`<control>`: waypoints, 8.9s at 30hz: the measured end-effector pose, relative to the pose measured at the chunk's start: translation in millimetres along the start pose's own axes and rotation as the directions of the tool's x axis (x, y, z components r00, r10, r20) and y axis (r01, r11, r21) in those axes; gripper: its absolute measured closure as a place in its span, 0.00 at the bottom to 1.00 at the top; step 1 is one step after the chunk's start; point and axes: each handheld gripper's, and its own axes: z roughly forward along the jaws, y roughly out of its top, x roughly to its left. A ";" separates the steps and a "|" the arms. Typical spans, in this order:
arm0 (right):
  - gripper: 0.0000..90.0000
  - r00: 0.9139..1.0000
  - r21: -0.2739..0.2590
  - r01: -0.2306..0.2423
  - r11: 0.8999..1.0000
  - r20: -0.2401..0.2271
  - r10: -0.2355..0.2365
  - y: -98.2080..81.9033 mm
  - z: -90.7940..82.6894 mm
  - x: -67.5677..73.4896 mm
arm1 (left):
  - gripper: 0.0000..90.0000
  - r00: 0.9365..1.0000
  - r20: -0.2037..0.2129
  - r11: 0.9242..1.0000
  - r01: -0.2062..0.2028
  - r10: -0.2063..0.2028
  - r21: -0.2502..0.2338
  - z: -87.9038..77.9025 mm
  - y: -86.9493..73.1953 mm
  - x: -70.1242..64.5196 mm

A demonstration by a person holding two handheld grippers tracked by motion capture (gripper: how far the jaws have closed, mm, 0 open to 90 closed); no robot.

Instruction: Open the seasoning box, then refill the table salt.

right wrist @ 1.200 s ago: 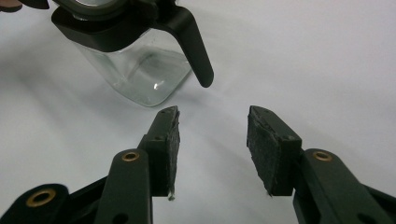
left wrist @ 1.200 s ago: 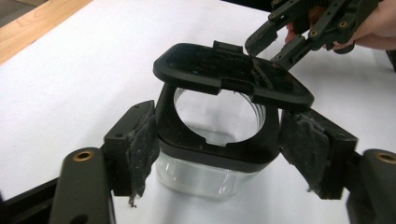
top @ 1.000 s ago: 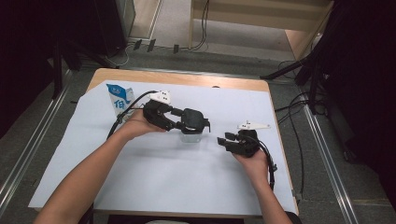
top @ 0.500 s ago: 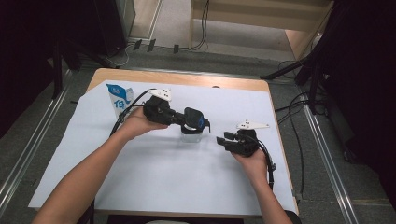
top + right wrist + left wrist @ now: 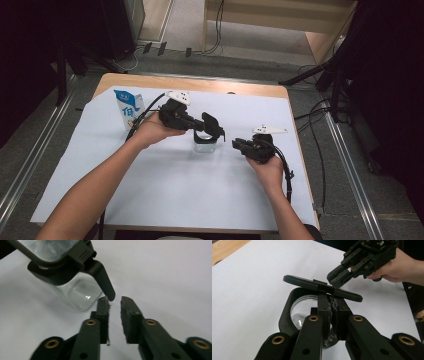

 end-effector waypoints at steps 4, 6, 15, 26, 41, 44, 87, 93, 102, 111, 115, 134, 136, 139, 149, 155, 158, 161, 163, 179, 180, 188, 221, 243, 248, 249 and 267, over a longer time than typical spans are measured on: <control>1.00 1.000 0.005 0.022 1.000 0.003 -0.022 7.1 7.7 3.9 | 0.98 1.000 -0.002 1.000 0.006 -0.006 0.009 2.3 2.7 -1.1; 1.00 0.999 -0.006 0.049 0.999 0.013 -0.049 12.6 12.8 5.6 | 0.98 1.000 -0.002 1.000 0.006 -0.006 0.016 3.8 6.1 -1.6; 1.00 0.998 0.013 0.063 0.998 0.012 -0.063 16.5 25.8 9.4 | 0.99 1.000 0.006 1.000 0.000 0.000 0.013 13.3 21.1 -4.5; 1.00 0.999 0.013 0.040 0.999 0.000 -0.040 16.7 26.9 7.3 | 0.99 1.000 0.006 1.000 0.005 -0.005 0.031 27.6 31.3 -6.6; 1.00 1.000 0.007 0.031 0.999 0.000 -0.031 16.4 27.4 6.6 | 0.98 1.000 0.000 1.000 0.019 -0.019 0.025 48.1 39.2 -4.7; 1.00 0.999 0.008 0.033 0.999 0.005 -0.033 16.3 27.5 6.3 | 0.98 1.000 0.008 1.000 0.019 -0.019 0.018 50.4 38.7 -0.9; 0.69 0.998 0.036 0.065 0.997 -0.023 -0.064 5.2 1.7 14.1 | 0.41 0.999 -0.021 0.999 0.042 -0.042 -0.001 -31.8 -18.1 -17.3; 0.69 0.997 0.037 0.070 0.997 -0.024 -0.070 3.7 0.7 14.9 | 0.47 0.998 -0.037 0.998 0.056 -0.056 -0.001 -41.6 -28.9 -21.3; 0.66 0.997 0.044 0.079 0.996 -0.024 -0.078 3.5 4.2 12.0 | 0.48 0.994 -0.076 0.997 0.077 -0.079 -0.022 -59.1 -39.7 -21.8; 0.65 0.997 0.046 0.079 0.996 -0.023 -0.078 5.4 6.7 7.8 | 0.49 0.985 -0.121 0.992 0.118 -0.121 -0.036 -78.0 -56.4 -15.0; 0.65 0.997 0.046 0.077 0.996 -0.026 -0.076 7.0 8.3 6.5 | 0.49 0.980 -0.148 0.990 0.131 -0.136 -0.044 -89.2 -63.5 -13.0; 0.64 0.997 0.036 0.070 0.997 -0.026 -0.069 13.3 9.7 -0.3 | 0.50 0.927 -0.281 0.966 0.214 -0.248 -0.146 -150.1 -95.5 -6.0; 0.64 0.997 0.036 0.071 0.997 -0.025 -0.070 13.3 9.5 -0.3 | 0.50 0.919 -0.302 0.965 0.216 -0.253 -0.151 -154.7 -97.4 -5.9; 0.64 0.997 0.034 0.071 0.997 -0.023 -0.070 13.3 9.5 -0.6 | 0.49 0.909 -0.318 0.959 0.224 -0.269 -0.171 -162.6 -101.2 -3.8; 0.64 0.998 0.045 0.068 0.997 -0.022 -0.067 12.1 9.5 -0.4 | 0.49 0.870 -0.366 0.939 0.266 -0.332 -0.218 -185.8 -114.3 8.4; 0.64 0.998 0.052 0.065 0.997 -0.016 -0.064 9.6 7.8 -0.6 | 0.46 0.841 -0.407 0.930 0.276 -0.356 -0.243 -195.7 -117.2 20.9; 0.64 0.998 0.058 0.062 0.996 -0.011 -0.061 7.9 6.8 -0.2 | 0.45 0.834 -0.410 0.923 0.274 -0.368 -0.271 -197.4 -117.5 27.5; 0.64 0.998 0.060 0.059 0.996 -0.004 -0.059 6.1 5.1 -0.4 | 0.44 0.829 -0.423 0.926 0.278 -0.365 -0.254 -194.8 -115.7 33.1; 0.64 0.999 0.058 0.054 0.997 0.002 -0.055 4.4 3.5 -0.7 | 0.43 0.833 -0.416 0.926 0.274 -0.364 -0.261 -192.8 -113.9 36.7; 0.64 0.999 0.065 0.037 0.997 0.034 -0.039 -8.5 -8.3 -2.2 | 0.57 0.874 -0.359 0.934 0.244 -0.328 -0.260 -181.3 -104.8 53.6; 0.64 0.999 0.063 0.034 0.997 0.035 -0.036 -8.9 -8.4 -1.9 | 0.61 0.877 -0.353 0.935 0.240 -0.324 -0.261 -180.7 -104.2 53.5; 0.64 0.999 0.061 0.036 0.997 0.036 -0.038 -9.8 -7.6 -1.1 | 0.86 0.896 -0.338 0.945 0.211 -0.290 -0.252 -180.1 -103.5 51.8; 0.64 0.991 0.025 0.119 0.993 -0.060 -0.117 -6.0 -13.5 39.5 | 1.00 0.941 -0.229 0.944 0.185 -0.250 -0.272 -172.4 -53.4 7.1; 0.66 0.955 0.008 0.225 0.974 -0.199 -0.218 0.6 1.9 95.6 | 1.00 0.960 -0.146 0.947 0.196 -0.238 -0.256 -150.0 -29.1 -29.3; 0.66 0.944 0.030 0.260 0.965 -0.217 -0.248 4.0 22.9 108.3 | 1.00 0.965 -0.139 0.950 0.184 -0.224 -0.252 -146.2 -25.8 -39.3; 0.66 0.942 0.028 0.263 0.964 -0.222 -0.250 4.7 27.0 110.1 | 1.00 0.966 -0.134 0.951 0.184 -0.222 -0.250 -146.0 -25.7 -40.2; 0.65 0.937 0.057 0.279 0.959 -0.238 -0.258 21.2 89.9 133.2 | 1.00 0.971 -0.101 0.952 0.185 -0.214 -0.243 -141.5 -14.9 -58.6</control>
